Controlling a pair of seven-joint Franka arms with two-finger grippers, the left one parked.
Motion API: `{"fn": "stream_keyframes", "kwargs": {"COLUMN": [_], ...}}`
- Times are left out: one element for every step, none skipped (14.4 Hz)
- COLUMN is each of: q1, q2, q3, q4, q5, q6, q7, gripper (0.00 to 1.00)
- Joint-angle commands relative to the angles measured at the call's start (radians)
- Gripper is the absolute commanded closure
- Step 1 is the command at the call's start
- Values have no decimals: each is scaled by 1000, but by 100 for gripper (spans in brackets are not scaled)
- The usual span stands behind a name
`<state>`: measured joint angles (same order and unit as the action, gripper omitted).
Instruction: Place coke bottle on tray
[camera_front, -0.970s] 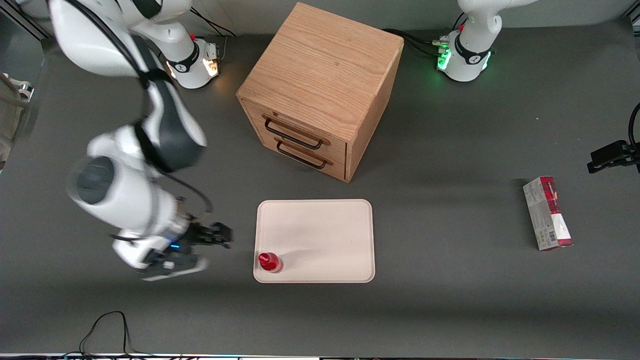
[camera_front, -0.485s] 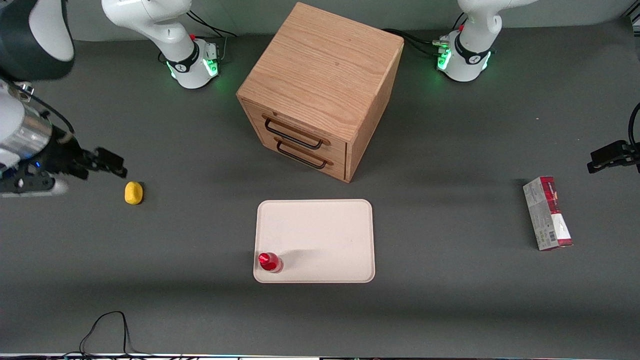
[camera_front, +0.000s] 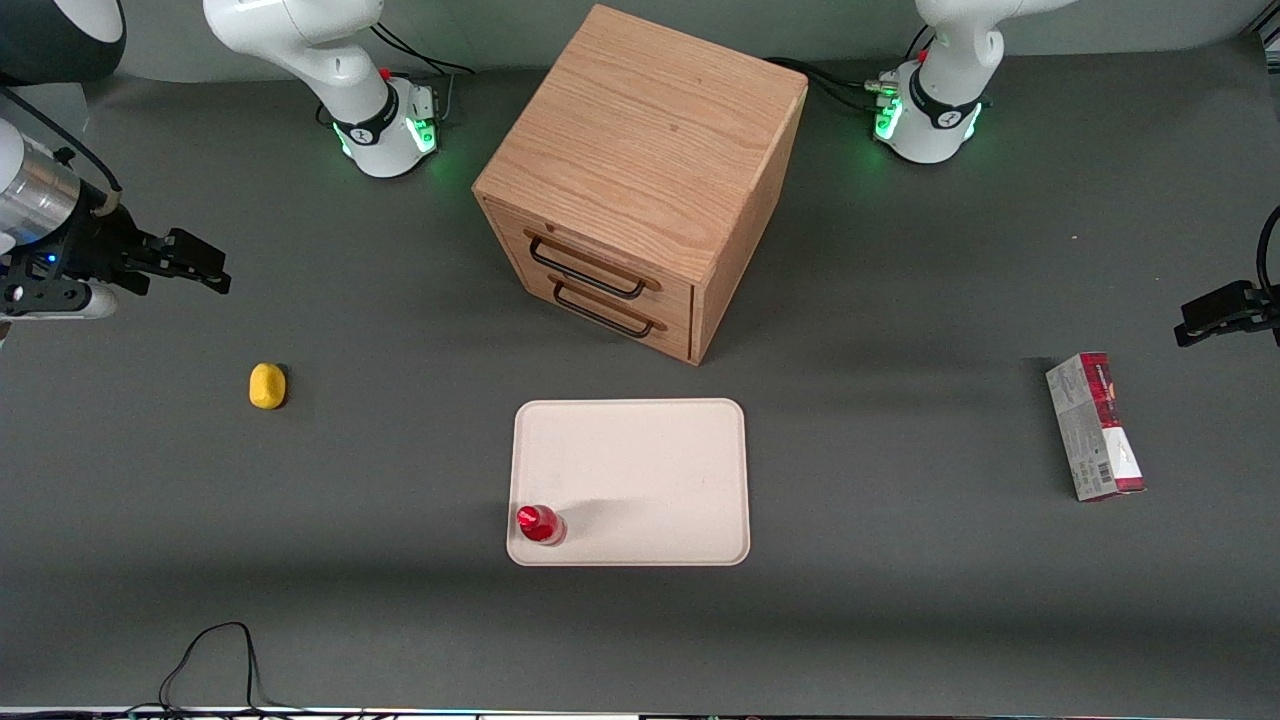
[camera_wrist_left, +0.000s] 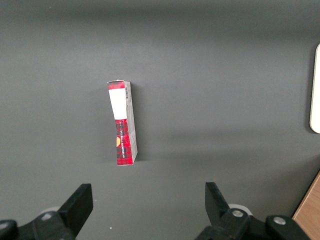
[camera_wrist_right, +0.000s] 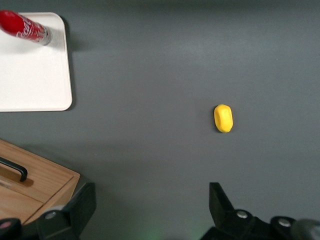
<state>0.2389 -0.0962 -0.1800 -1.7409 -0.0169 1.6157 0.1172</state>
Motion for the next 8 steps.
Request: {"fn": "stream_keyframes", "kwargs": {"q1": [14, 14, 14, 14, 13, 13, 13, 13], "q2": [-123, -125, -123, -116, -105, -93, -85, -85], "q3": [2, 4, 4, 4, 4, 4, 2, 2], "q4": [-131, -129, -126, -121, -105, -89, -75, -75], "q5": [-20, -21, -23, -23, -23, -23, -23, -23], "q6": [72, 72, 70, 70, 66, 64, 61, 58], "q7": [53, 53, 55, 53, 55, 55, 55, 50], "gripper": [0, 0, 0, 0, 0, 0, 0, 0]}}
